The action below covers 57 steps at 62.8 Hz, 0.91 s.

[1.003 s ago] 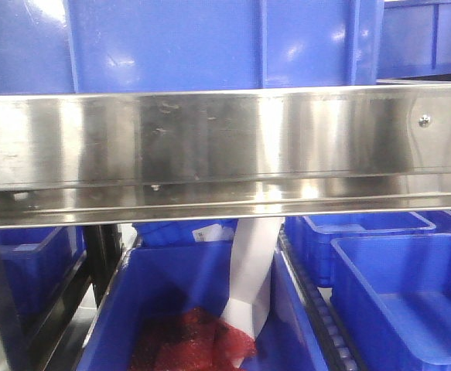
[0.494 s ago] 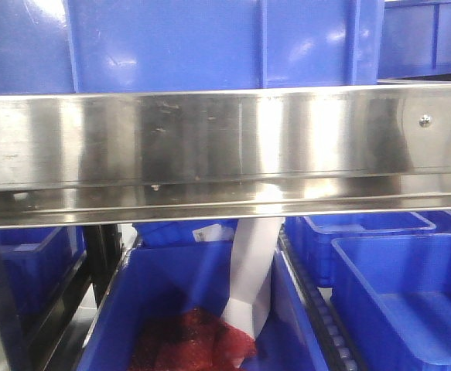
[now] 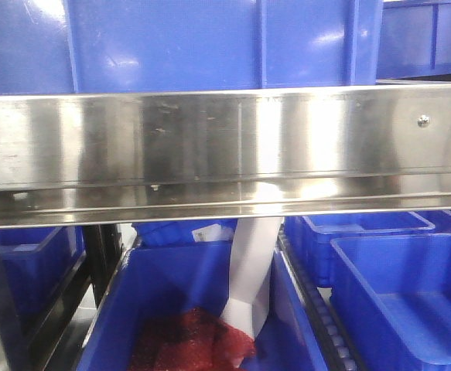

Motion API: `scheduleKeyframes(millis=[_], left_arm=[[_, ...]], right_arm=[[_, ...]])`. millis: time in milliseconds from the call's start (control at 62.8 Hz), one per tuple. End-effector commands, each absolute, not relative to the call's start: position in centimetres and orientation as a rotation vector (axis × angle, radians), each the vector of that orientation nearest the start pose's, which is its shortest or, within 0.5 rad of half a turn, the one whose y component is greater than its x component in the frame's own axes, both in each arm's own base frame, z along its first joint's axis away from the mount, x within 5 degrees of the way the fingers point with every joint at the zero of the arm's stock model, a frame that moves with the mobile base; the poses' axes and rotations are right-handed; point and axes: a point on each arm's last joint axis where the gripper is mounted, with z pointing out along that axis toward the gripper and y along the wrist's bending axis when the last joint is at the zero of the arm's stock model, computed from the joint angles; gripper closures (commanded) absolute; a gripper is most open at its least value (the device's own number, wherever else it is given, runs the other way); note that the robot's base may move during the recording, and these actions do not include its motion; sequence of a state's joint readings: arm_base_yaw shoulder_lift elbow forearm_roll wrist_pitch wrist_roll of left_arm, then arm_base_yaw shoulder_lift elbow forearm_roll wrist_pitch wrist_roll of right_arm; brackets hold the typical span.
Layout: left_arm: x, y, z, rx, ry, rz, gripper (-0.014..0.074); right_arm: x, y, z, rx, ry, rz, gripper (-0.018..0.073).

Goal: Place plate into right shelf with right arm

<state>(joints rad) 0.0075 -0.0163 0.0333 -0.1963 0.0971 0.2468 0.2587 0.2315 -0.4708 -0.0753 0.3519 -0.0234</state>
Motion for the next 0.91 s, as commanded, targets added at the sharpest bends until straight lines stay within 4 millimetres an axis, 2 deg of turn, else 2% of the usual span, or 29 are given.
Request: scheduleKeyframes(millis=[0,223,446,621,892], left_arm=[[5.6,0.0,19.9,0.029,1.515,0.041,0.0643],[5.6,0.0,19.9,0.029,1.515,0.041,0.0643],[5.6,0.0,19.9,0.029,1.515,0.041,0.0643],[5.6,0.0,19.9,0.029,1.515,0.041,0.0643],[5.6,0.0,19.9,0.029,1.517,0.041,0.0643]], right_arm=[[5.5,1.0,31.7,-0.190,1.438,0.070,0.0503],[5.4,0.5,25.8,-0.121,1.447,0.016,0.0503],[5.2,0.3,22.4,-0.094,1.447,-0.006,0.0503],[5.5,0.3,20.7,-0.046,1.481,0.025,0.0503],[5.5,0.3,20.6,-0.047,1.492,0.026,0.0503]])
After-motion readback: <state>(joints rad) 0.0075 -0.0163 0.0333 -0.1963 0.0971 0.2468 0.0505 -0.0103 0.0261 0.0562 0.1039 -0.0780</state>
